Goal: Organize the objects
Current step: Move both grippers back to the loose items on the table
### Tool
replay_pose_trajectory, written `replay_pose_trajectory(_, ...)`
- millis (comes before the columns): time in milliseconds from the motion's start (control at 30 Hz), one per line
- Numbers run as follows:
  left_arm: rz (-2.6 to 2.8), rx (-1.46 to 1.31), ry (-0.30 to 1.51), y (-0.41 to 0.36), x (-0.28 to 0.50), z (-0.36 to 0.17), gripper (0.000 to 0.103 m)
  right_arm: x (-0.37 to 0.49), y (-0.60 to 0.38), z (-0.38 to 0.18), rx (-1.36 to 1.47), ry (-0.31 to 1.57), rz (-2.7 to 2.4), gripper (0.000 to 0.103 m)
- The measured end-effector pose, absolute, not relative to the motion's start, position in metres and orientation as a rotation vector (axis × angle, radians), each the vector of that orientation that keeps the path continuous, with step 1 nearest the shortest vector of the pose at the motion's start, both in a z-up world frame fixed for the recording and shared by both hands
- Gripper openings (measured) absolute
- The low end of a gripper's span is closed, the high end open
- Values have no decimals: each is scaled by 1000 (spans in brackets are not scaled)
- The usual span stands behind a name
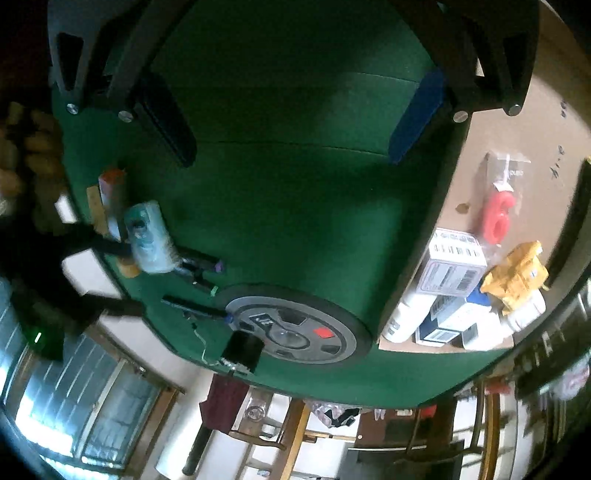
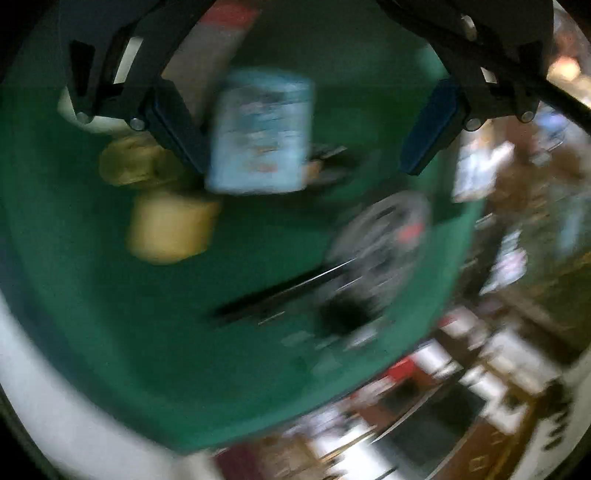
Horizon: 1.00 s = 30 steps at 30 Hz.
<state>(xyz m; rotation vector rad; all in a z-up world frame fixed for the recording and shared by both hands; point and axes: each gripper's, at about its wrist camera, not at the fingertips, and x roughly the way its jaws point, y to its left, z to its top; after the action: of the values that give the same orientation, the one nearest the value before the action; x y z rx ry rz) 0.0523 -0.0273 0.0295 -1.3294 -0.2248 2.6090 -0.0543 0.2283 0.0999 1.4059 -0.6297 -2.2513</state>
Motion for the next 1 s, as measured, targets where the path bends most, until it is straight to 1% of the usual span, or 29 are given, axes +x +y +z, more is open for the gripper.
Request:
replay_pose_trajectory(133, 2649, -1340, -94, -20, 56, 23, 101, -34, 195, 113, 1325, -652, -1991, 103)
replay_pose_trajectory(300, 2637, -1352, -49, -13, 53, 19, 101, -17, 206, 127, 1297, -607, -2156, 103)
replay_pose_trajectory(400, 2643, -1409, 33, -7, 50, 15, 101, -11, 217, 126, 1304, -620, -2199, 103)
replay_pose_trajectory(467, 2641, -1474, 131, 1, 47, 7, 102, -13, 232, 125, 1309, -632, -2238, 103)
replay_pose_trajectory(667, 2643, -1471, 136, 2, 51, 7, 102, -34, 235, 112, 1315, -738, -2166, 103)
replay_pose_trajectory(800, 2603, -1455, 133, 2, 47, 9, 101, -55, 207, 92, 1436, -712, -2146, 103)
replay_pose_trajectory(833, 2588, -1410, 79, -2, 47, 14, 98, -57, 199, 85, 1472, -700, -2140, 103)
replay_pose_trajectory(900, 2562, -1345, -35, -12, 51, 27, 98, -56, 185, 86, 1472, -618, -2178, 103)
replay_pose_trajectory(933, 2560, -1289, -74, -16, 54, 37, 98, -55, 178, 85, 1480, -609, -2137, 103)
replay_pose_trajectory(1000, 2562, -1202, -69, -20, 56, 51, 98, -50, 166, 84, 1467, -611, -2021, 103)
